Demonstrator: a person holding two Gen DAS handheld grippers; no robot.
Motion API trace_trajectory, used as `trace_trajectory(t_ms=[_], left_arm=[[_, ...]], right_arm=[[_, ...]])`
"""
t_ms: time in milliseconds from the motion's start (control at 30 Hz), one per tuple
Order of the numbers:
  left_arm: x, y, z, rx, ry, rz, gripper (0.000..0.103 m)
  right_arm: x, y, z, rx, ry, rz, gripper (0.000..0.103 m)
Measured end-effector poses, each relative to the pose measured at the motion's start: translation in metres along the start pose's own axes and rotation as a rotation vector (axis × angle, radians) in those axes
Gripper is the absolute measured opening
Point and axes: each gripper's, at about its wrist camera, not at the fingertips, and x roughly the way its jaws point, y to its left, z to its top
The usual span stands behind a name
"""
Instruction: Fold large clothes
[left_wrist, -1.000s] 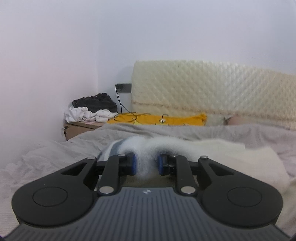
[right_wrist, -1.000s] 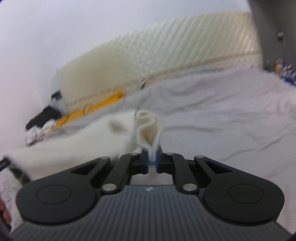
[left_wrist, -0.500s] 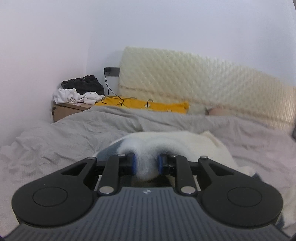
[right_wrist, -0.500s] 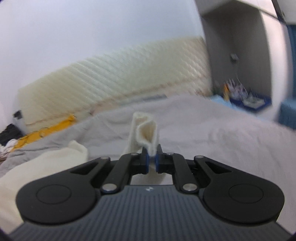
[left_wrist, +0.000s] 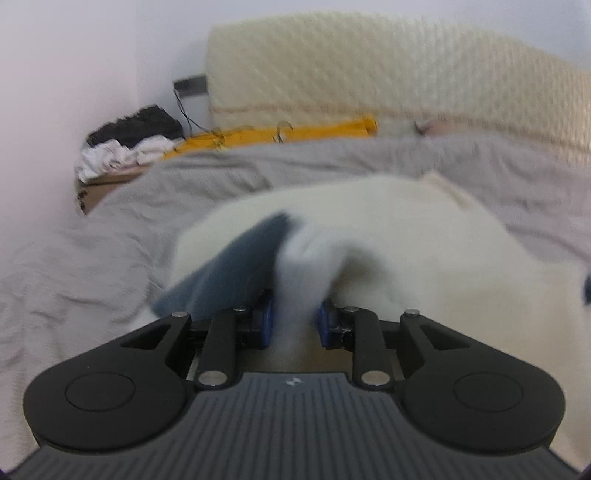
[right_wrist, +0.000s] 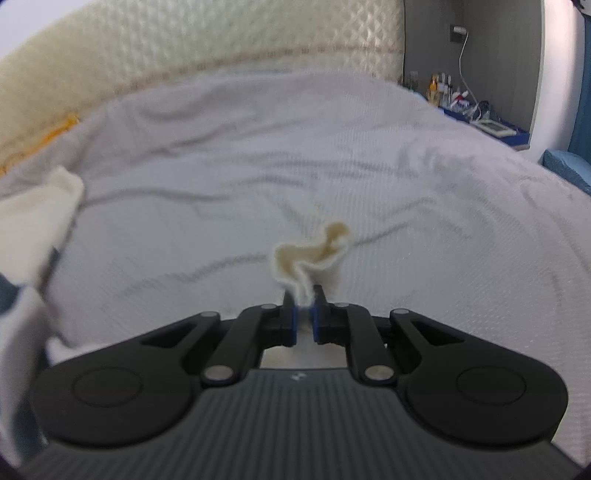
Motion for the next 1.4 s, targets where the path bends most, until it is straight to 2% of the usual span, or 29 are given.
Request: trace_trajectory(t_ms=[233,367,433,467,533,567,633,700,800,867,967,1067,1200,1300,1400], left_arm=[[0.046,-0.014,-0.018,0.040,0.043,-0.017,0.029],[0.045,-0.012,-0.018,0.024,0.034,-0.027,0.029],[0.040,-0.007,-0.016,-0.006,0.031,-0.043,0.029],[0.035,-0.005,-0.015,-0.017,0.032,-0.052,0.032],[0.023,-0.001,-0.011,-0.043,0.030,-0.071,0.038],[0.016,0.000,-0.011,-0.058,0.026,-0.076,0.043],[-0.003,0.002,-0.009,-0.071,0.024,-0.090,0.054],[-0.026,0.005,-0.009,-0.090,0.010,-0.129,0.057],[-0.065,0.002,-0.008,-0.020,-0.033,-0.151,0.065],[-0.087,-0.002,-0.010,0.011,-0.043,-0.173,0.066],[-0.107,-0.006,-0.014,0.036,-0.008,-0.263,0.067],[-0.109,-0.014,-0.022,0.051,0.052,-0.298,0.067],[-0.091,-0.032,-0.033,0.119,0.115,-0.274,0.067],[-0.070,-0.044,-0.037,0.155,0.159,-0.232,0.067],[-0.061,-0.052,-0.035,0.175,0.106,-0.196,0.067]], right_arm=[[0.022,-0.001,-0.006,0.035,-0.008,-0.011,0.012],[0.020,-0.003,-0.002,0.065,-0.017,-0.007,0.013],[0.012,-0.004,-0.001,0.064,-0.023,-0.007,0.018],[0.009,-0.004,0.000,0.065,-0.026,-0.005,0.025],[-0.004,-0.008,0.000,0.087,-0.041,0.023,0.069],[-0.010,-0.009,0.000,0.095,-0.054,0.034,0.071],[-0.026,-0.011,-0.001,0.098,-0.066,0.054,0.070],[-0.046,-0.012,-0.002,0.109,-0.086,0.070,0.070],[-0.079,-0.010,-0.003,0.126,-0.122,0.098,0.070],[-0.100,-0.003,-0.007,0.129,-0.144,0.126,0.070],[-0.125,0.015,-0.021,0.116,-0.161,0.188,0.070],[-0.138,0.045,-0.039,0.062,-0.137,0.261,0.070],[-0.145,0.088,-0.060,-0.059,-0.100,0.346,0.070],[-0.147,0.111,-0.074,-0.098,-0.074,0.420,0.069],[-0.146,0.135,-0.086,-0.136,-0.045,0.500,0.069]])
